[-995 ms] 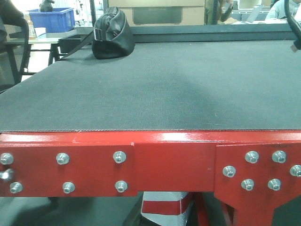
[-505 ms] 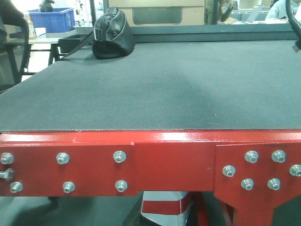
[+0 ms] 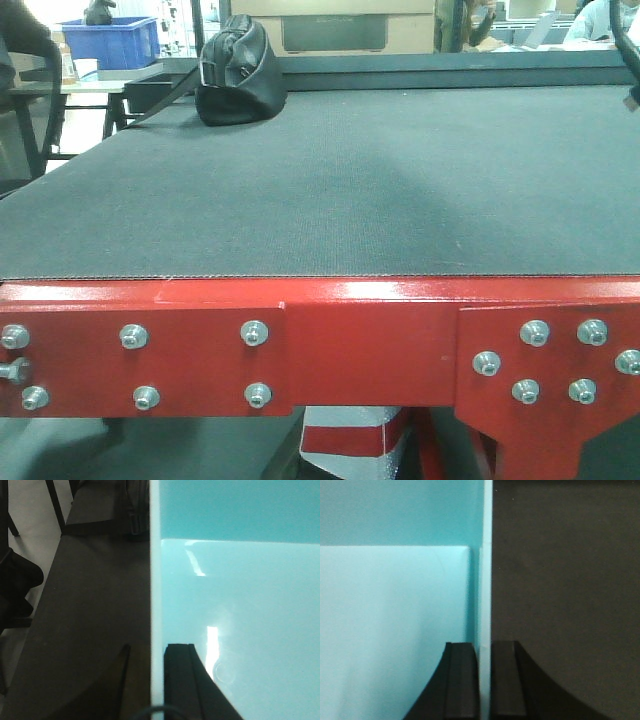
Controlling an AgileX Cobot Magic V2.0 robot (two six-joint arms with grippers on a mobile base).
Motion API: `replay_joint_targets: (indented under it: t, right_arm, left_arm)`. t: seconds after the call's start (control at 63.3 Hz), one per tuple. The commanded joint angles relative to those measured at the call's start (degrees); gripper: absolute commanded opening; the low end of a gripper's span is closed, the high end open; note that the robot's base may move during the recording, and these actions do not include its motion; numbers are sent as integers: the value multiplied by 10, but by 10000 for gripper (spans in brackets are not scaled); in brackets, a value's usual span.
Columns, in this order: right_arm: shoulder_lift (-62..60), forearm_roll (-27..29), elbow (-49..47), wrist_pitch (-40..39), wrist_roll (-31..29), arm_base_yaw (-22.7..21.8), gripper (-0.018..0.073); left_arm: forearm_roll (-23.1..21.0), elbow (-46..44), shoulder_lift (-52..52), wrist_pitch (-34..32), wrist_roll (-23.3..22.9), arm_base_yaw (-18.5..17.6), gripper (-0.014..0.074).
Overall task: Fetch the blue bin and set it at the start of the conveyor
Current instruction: 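Hold the bin while the base drives up to the conveyor edge, then lower the turquoise bin onto the dark conveyor belt with both grippers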
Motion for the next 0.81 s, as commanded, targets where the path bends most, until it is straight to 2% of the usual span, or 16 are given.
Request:
replay_joint_targets:
  t: [0.0, 0.126, 0.221, 0.316, 0.458, 0.553, 0.79]
  right_arm:
    - [10, 4, 4, -6, 1, -2, -163]
    - [13, 4, 70, -46, 18, -2, -163]
    - [13, 4, 126, -96, 40, -2, -163]
    - [13, 5, 186, -146, 55, -2, -163]
    - [13, 5, 275, -237, 105, -13, -163]
    - [16, 5, 318, -312, 107, -21, -163]
    - [80, 6, 322, -341, 107, -31, -163]
  left_arm:
    - [-11, -2, 13, -24, 1, -2, -111]
    - [-20, 28, 35, -44, 1, -2, -111]
    - [-26, 72, 43, -68, -22, 3, -111]
    - [-28, 133, 44, -118, -47, 6, -111]
    - [-55, 202, 50, -182, -48, 16, -111]
    - [-56, 234, 59, -222, -48, 19, -111]
    - [-57, 247, 98, -242, -48, 21, -111]
